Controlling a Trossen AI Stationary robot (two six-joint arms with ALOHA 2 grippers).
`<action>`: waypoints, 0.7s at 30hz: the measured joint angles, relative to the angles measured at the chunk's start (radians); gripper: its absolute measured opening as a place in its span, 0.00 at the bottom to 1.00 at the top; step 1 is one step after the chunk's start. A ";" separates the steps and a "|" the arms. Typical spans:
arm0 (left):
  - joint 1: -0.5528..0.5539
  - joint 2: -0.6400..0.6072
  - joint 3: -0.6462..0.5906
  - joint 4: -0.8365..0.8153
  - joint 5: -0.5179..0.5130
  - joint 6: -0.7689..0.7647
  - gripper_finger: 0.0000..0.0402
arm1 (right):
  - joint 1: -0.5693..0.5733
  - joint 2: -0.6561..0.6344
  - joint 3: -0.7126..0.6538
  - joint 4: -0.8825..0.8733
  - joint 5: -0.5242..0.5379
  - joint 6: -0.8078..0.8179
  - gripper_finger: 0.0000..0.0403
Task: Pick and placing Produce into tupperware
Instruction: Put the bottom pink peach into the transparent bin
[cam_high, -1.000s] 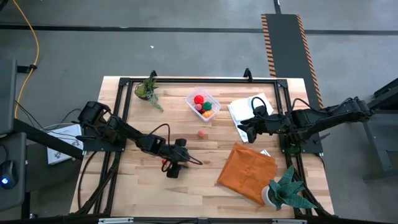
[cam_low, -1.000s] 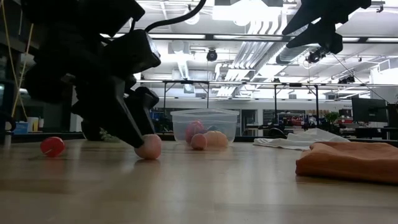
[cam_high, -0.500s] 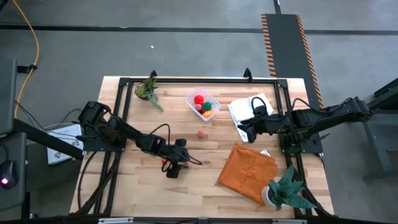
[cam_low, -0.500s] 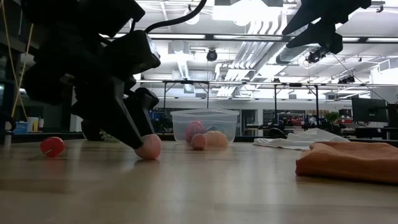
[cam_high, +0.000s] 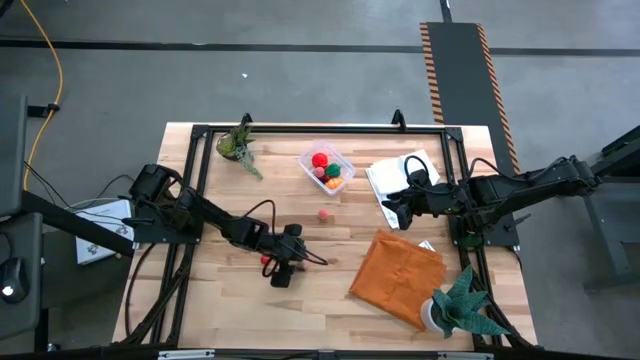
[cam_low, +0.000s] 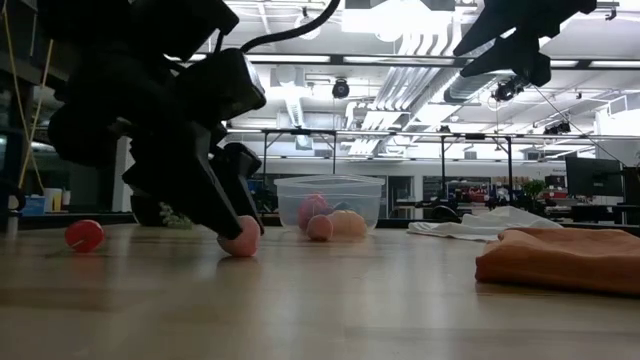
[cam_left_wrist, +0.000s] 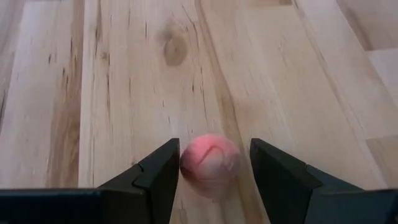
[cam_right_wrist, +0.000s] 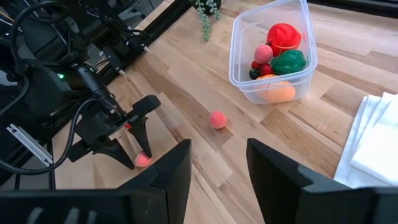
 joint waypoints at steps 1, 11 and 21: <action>0.000 0.000 0.002 0.000 0.000 0.000 0.46 | 0.000 0.000 0.000 0.000 0.000 0.000 0.36; 0.000 0.007 0.003 -0.010 0.000 0.000 0.46 | 0.000 0.000 0.000 0.000 0.014 0.000 0.36; 0.000 0.009 0.003 -0.017 0.000 0.000 0.46 | 0.000 0.000 0.000 0.000 0.014 0.000 0.36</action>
